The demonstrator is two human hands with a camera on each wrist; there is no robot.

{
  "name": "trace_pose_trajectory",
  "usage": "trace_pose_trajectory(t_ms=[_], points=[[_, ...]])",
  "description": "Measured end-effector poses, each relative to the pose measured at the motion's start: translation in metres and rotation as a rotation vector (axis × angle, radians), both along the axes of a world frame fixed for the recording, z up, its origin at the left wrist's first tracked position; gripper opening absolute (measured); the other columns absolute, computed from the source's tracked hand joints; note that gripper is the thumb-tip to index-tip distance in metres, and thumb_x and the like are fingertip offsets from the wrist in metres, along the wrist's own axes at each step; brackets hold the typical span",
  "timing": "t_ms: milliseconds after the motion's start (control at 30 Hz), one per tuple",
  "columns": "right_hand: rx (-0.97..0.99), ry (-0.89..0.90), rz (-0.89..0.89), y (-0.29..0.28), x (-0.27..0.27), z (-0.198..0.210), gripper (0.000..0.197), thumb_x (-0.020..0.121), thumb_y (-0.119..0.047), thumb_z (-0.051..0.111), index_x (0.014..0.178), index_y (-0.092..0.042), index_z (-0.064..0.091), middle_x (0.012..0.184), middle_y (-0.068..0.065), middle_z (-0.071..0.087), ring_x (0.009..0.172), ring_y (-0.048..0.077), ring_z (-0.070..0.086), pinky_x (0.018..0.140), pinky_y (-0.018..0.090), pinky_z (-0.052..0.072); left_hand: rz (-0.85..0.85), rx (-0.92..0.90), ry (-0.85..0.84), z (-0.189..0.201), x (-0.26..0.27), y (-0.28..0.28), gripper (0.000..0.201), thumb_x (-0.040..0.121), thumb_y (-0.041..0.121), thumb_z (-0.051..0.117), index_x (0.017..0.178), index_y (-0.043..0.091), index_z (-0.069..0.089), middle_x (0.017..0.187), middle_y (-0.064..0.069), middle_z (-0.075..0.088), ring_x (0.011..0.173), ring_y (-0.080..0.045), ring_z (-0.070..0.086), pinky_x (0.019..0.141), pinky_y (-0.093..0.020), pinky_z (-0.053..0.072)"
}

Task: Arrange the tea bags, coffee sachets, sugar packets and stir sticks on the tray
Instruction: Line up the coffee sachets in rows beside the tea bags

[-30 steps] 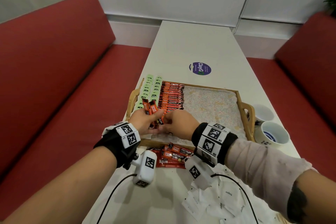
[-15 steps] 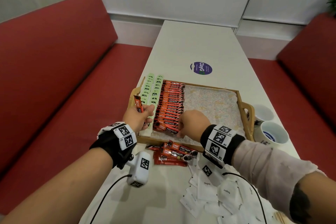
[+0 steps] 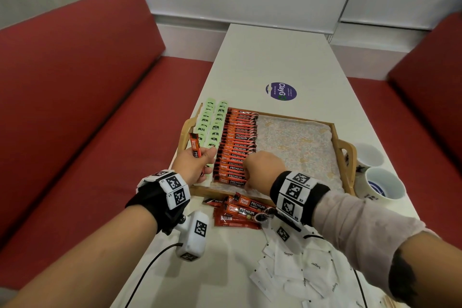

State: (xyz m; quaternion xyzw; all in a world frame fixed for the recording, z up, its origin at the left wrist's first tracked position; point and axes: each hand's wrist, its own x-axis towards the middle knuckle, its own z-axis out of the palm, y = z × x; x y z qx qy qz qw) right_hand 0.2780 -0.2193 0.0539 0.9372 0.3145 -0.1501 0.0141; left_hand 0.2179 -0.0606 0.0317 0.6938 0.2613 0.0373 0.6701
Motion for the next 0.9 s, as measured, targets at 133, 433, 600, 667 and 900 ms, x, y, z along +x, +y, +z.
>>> trace_pose_trajectory(t_ms=[133, 433, 600, 667, 900], points=[[0.021, -0.002, 0.002, 0.003, 0.0, -0.001, 0.01, 0.087, -0.011, 0.061, 0.096, -0.009, 0.064, 0.098, 0.008, 0.065, 0.086, 0.026, 0.058, 0.075, 0.033, 0.049, -0.033, 0.001, 0.027, -0.002, 0.001, 0.0, 0.018, 0.09, 0.031, 0.062, 0.086, 0.014, 0.056, 0.073, 0.0, 0.059, 0.053, -0.008, 0.051, 0.039, -0.016, 0.039], [0.063, 0.012, -0.017, 0.001, 0.002, -0.005, 0.014, 0.082, -0.015, 0.067, 0.095, -0.012, 0.062, 0.096, 0.005, 0.064, 0.087, 0.025, 0.06, 0.077, 0.033, 0.051, -0.155, 0.073, 0.131, 0.002, 0.002, -0.001, 0.038, 0.088, 0.051, 0.053, 0.082, 0.014, 0.047, 0.057, 0.004, 0.042, 0.039, -0.005, 0.036, 0.036, -0.016, 0.027], [0.104, 0.028, -0.029, -0.002, 0.003, -0.002, 0.026, 0.081, -0.031, 0.072, 0.084, -0.016, 0.051, 0.087, 0.003, 0.06, 0.078, 0.021, 0.055, 0.07, 0.031, 0.048, -0.084, -0.132, 0.154, 0.005, 0.003, -0.004, 0.042, 0.099, 0.05, 0.032, 0.09, 0.016, 0.054, 0.06, 0.003, 0.045, 0.047, -0.011, 0.039, 0.041, -0.019, 0.026], [0.134, 0.029, -0.026, -0.002, 0.0, 0.001, 0.032, 0.081, -0.044, 0.069, 0.087, -0.016, 0.054, 0.087, 0.002, 0.062, 0.078, 0.02, 0.057, 0.068, 0.031, 0.048, -0.077, -0.133, 0.127, 0.006, 0.002, -0.007, 0.032, 0.101, 0.038, 0.033, 0.09, 0.016, 0.053, 0.064, 0.003, 0.049, 0.051, -0.011, 0.044, 0.046, -0.02, 0.031], [0.293, 0.017, 0.028, 0.005, -0.02, 0.012, 0.036, 0.087, -0.054, 0.056, 0.1, -0.021, 0.061, 0.082, -0.007, 0.056, 0.076, 0.013, 0.051, 0.066, 0.027, 0.036, -0.228, 0.136, -0.074, 0.008, 0.0, -0.009, 0.022, 0.1, 0.026, 0.044, 0.1, 0.016, 0.063, 0.091, 0.002, 0.067, 0.085, -0.014, 0.061, 0.072, -0.023, 0.046]])
